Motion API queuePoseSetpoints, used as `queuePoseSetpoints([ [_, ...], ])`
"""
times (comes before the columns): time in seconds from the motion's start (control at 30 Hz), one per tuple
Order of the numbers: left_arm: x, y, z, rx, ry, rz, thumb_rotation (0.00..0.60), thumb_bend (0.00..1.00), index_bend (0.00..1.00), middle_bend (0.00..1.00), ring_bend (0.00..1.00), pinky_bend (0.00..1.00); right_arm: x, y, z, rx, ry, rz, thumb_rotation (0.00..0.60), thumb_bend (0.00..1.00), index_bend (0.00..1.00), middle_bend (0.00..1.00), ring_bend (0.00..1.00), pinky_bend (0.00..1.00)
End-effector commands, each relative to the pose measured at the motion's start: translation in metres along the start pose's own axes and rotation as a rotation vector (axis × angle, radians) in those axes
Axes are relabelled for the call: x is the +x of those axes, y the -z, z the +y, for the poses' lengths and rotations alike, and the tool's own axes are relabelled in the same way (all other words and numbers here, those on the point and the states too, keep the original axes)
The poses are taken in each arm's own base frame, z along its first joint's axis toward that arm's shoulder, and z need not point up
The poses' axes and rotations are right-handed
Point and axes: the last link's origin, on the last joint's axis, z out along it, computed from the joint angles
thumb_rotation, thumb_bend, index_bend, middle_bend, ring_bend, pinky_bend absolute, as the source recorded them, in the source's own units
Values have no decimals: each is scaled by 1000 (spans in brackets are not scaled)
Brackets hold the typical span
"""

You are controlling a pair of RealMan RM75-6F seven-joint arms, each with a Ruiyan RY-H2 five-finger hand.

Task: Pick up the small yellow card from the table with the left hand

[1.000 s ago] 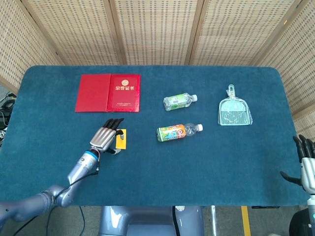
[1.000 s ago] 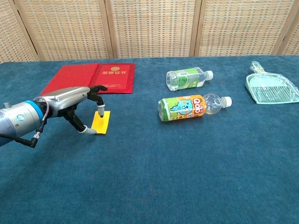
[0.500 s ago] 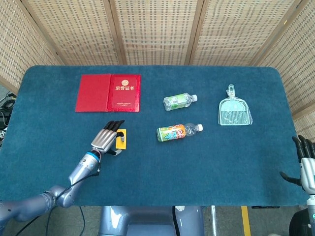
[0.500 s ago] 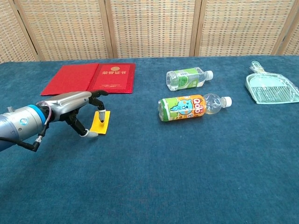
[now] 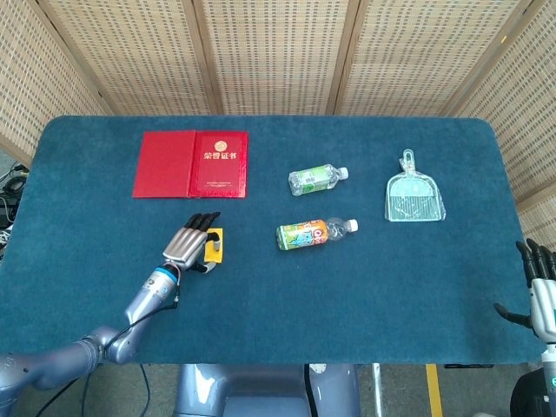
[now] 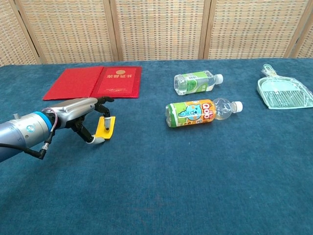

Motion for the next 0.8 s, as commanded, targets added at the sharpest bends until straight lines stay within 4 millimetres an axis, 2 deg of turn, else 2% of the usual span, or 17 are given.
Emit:
queuePoseSetpoints([
  [0.03,0,-2,-1,3,7,7,600,330,519,0,0,0,0,0,0,-1,0,0,600,0,32,0,0,0],
  [0.2,-2,-2,-2,7,-4,-3,600,330,573,0,0,0,0,0,0,0,-3,-5,600,0,32,0,0,0],
  [0.47,-3,-3,-1,12,-11,0,600,396,667,0,0,0,0,0,0,1,-5,-6,600,0,35,0,0,0],
  [0.8,1,-9,-2,39,-30,3,600,436,667,0,0,0,0,1,-1,4,-5,-5,600,0,35,0,0,0],
])
